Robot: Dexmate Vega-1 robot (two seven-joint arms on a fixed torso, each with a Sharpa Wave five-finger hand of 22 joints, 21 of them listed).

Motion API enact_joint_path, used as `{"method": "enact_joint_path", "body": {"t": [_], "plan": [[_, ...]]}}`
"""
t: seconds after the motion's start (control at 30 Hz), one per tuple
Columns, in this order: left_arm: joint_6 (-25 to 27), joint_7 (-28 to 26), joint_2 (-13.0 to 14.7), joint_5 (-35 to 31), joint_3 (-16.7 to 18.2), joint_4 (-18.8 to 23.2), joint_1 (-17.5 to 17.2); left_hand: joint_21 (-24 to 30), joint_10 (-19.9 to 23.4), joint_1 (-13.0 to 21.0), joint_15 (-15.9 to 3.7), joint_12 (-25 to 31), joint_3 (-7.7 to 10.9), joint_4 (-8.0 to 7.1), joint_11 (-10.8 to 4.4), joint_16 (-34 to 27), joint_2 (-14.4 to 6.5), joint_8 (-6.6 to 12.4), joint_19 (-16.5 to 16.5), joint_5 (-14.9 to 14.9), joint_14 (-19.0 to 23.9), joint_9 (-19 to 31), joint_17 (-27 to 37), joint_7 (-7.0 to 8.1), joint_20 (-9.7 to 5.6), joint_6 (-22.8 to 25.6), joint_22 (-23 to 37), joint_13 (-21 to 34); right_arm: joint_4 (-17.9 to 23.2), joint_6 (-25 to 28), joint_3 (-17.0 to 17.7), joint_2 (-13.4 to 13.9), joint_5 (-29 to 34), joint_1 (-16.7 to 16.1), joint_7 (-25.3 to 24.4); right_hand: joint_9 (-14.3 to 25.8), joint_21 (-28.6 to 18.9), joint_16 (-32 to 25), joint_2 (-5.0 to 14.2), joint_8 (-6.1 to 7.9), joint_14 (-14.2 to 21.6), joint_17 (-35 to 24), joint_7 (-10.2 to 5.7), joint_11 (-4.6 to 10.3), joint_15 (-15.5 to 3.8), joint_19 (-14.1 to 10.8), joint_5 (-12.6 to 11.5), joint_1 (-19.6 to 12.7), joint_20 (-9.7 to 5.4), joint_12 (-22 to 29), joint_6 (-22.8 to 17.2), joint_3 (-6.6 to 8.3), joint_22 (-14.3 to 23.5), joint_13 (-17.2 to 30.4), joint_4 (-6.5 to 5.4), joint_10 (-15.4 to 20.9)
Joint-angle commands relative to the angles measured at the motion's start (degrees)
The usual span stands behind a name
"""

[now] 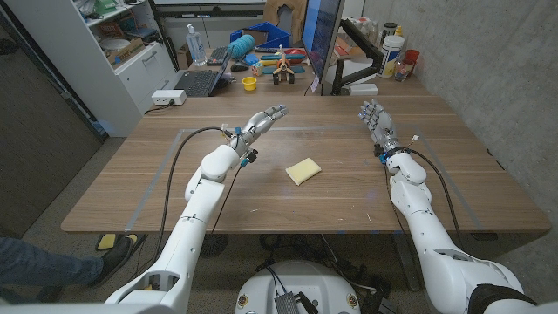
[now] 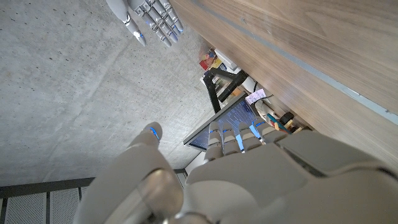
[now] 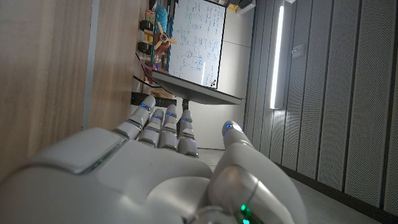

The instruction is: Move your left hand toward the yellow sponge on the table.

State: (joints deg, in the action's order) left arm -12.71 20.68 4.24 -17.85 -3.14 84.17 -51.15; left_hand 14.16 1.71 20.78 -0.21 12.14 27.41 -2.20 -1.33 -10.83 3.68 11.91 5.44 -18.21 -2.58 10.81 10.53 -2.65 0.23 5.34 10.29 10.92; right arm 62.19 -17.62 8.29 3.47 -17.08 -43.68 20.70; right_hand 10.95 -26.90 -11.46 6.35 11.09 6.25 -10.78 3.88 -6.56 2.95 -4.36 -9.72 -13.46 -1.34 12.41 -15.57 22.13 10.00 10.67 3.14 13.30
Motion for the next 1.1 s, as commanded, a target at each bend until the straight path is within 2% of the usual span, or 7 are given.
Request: {"method": "enact_joint_path", "body": {"t": [0.03, 1.1], "plan": [[-0.05, 0.21, 0.44, -0.71, -0.63, 0.75, -0.28, -0.27, 0.50, 0.58, 0.02, 0.11, 0.06, 0.20, 0.17, -0.26, -0.10, 0.22, 0.03, 0.02, 0.27, 0.08, 0.08, 0.13, 0.48, 0.62, 0.06, 0.20, -0.78, -0.42, 0.17, -0.09, -0.22, 0.39, 0.29, 0.10, 0.21, -0.20, 0.55, 0.23, 0.45, -0.22, -0.30, 0.12, -0.02, -0.47, -0.30, -0.17, 0.14, 0.21, -0.25, -0.20, 0.13, 0.13, -0.01, 0.58], [-0.59, 1.00, 1.79, -4.03, -3.49, 3.75, -1.29, -0.68, 0.62, 1.27, -0.07, 0.02, 0.13, 0.54, -0.17, -0.20, -0.45, 0.17, -0.13, 0.29, 0.43, 0.10, 0.06, 0.18, 0.76, 1.02, 0.09, 0.21, -1.07, -1.04, 0.63, -0.23, -0.78, 0.36, 1.08, 0.09, 0.70, -0.10, 0.54, 0.22, 0.54, -0.16, -0.35, 0.01, -0.03, -0.68, -0.31, -0.21, 0.13, 0.20, -0.27, -0.26, 0.14, 0.13, 0.06, 0.63]]}}
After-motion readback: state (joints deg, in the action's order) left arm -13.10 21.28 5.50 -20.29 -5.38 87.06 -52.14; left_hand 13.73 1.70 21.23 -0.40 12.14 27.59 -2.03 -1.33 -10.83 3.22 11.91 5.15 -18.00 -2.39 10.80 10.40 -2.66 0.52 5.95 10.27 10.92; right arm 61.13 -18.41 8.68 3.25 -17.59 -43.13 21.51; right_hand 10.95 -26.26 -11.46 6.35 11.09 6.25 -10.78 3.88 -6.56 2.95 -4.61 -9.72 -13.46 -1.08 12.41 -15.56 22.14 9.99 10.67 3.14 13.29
